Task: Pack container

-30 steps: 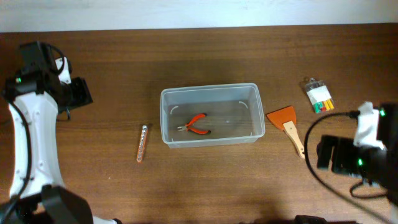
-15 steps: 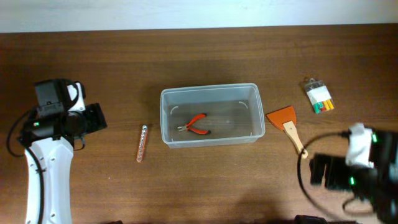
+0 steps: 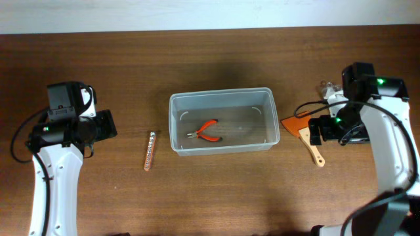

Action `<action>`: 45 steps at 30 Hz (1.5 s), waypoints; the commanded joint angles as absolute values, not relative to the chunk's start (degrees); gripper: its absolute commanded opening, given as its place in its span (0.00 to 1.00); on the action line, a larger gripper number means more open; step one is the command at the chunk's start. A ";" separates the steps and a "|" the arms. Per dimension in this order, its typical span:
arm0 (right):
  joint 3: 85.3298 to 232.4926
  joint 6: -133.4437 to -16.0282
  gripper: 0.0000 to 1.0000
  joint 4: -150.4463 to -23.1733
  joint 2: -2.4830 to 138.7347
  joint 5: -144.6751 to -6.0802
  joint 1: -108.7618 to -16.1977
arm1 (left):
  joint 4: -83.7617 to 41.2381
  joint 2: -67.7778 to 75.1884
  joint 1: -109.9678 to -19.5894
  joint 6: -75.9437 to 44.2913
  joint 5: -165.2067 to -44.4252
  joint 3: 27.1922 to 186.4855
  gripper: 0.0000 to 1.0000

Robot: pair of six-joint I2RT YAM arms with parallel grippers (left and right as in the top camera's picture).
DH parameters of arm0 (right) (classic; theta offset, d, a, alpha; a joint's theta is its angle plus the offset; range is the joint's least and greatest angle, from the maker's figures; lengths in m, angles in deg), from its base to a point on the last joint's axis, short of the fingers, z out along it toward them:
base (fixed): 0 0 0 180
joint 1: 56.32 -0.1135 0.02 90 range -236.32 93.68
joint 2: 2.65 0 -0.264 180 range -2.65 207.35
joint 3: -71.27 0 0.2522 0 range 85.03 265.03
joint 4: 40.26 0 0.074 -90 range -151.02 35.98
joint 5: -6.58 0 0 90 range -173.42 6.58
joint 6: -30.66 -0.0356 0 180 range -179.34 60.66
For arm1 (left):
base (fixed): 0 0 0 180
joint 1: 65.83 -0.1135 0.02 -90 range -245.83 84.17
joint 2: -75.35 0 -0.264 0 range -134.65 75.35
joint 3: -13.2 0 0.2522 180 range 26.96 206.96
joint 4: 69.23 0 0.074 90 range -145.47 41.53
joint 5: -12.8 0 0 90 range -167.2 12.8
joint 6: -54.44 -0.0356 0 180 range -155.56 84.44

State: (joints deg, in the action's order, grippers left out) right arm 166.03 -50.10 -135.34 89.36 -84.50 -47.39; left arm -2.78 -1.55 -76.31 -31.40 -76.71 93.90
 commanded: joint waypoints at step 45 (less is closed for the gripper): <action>147.93 -40.68 0.99 -105.97 105.12 -85.14 -44.28 | -2.85 -0.44 -76.20 -31.29 -74.17 93.57 0.62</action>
State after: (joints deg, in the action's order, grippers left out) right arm 148.32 -41.10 -106.75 103.76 -85.36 -44.50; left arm -2.63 -1.51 -76.29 -31.40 -74.81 93.90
